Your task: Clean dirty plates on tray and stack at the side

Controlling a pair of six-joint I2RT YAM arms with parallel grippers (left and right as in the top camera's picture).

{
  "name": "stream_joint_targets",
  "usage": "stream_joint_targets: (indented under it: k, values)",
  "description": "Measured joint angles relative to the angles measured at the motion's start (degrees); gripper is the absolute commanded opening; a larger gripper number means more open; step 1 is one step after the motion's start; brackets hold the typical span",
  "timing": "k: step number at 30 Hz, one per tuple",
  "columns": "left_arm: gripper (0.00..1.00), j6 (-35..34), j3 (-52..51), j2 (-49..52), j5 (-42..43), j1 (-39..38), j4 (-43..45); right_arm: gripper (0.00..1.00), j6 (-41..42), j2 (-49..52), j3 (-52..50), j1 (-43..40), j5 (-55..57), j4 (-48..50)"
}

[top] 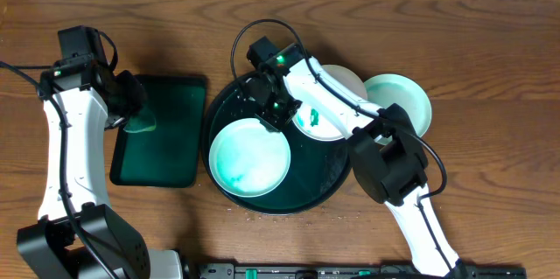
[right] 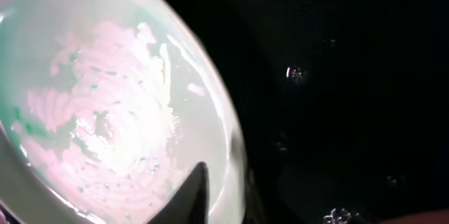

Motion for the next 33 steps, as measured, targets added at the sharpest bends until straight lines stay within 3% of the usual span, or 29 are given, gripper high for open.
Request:
stream_joint_targets:
  k: [7, 13, 16, 18, 25, 33]
  values:
    - [0.07, 0.0, 0.0, 0.0, 0.0, 0.0, 0.02, 0.27, -1.79, 0.02, 0.0, 0.2, -1.11, 1.51]
    - [0.07, 0.0, 0.0, 0.0, 0.0, 0.0, 0.07, 0.21, -2.78, 0.87, 0.0, 2.16, 1.99, 1.97]
    - [0.07, 0.0, 0.0, 0.0, 0.0, 0.0, 0.04, 0.13, -2.8, 1.07, 0.0, 3.58, 6.03, 2.25]
    - [0.07, -0.02, 0.0, 0.0, 0.0, 0.0, 0.04, 0.01, -2.95, 1.07, 0.0, 4.39, 8.39, 2.36]
    - [0.07, 0.0, 0.0, 0.0, 0.02, 0.0, 0.04, 0.01, -1.53, 1.2, 1.55, 4.55, 9.64, -0.35]
    - [0.07, 0.0, 0.0, 0.0, 0.02, 0.0, 0.04, 0.01, 8.61, 1.88, 12.92, 3.5, 9.4, -7.72]
